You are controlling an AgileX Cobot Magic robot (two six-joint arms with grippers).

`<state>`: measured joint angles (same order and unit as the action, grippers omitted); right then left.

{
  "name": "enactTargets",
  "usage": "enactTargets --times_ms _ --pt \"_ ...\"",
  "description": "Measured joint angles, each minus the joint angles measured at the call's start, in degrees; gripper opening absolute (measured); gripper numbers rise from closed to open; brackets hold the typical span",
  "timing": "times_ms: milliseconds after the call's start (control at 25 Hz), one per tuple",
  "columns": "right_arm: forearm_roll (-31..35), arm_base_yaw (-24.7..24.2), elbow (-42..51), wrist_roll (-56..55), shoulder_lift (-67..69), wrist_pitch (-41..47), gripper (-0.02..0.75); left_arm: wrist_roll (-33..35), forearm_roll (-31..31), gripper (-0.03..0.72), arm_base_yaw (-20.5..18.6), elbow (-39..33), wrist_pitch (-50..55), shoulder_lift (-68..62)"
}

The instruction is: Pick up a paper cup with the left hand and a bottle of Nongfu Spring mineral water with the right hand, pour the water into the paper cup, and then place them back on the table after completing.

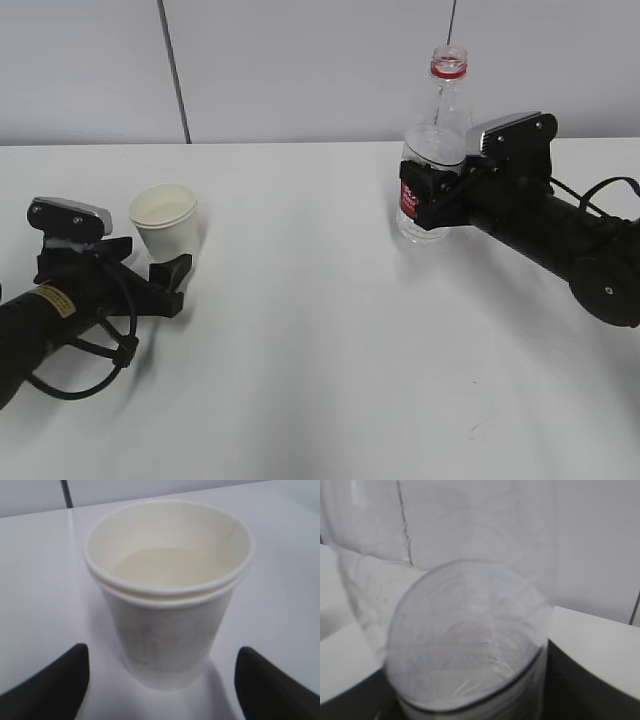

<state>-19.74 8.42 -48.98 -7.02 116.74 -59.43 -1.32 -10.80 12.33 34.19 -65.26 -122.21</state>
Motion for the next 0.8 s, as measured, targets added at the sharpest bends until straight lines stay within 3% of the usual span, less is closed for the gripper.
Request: enactTargets --times_ms 360,800 --pt "1.87 0.0 0.0 0.0 0.0 0.11 0.412 0.0 1.33 0.549 0.0 -5.33 -0.09 7.2" --pt "2.0 0.0 0.0 0.0 2.98 2.05 0.412 0.0 1.66 0.549 0.0 -5.85 -0.13 8.23"
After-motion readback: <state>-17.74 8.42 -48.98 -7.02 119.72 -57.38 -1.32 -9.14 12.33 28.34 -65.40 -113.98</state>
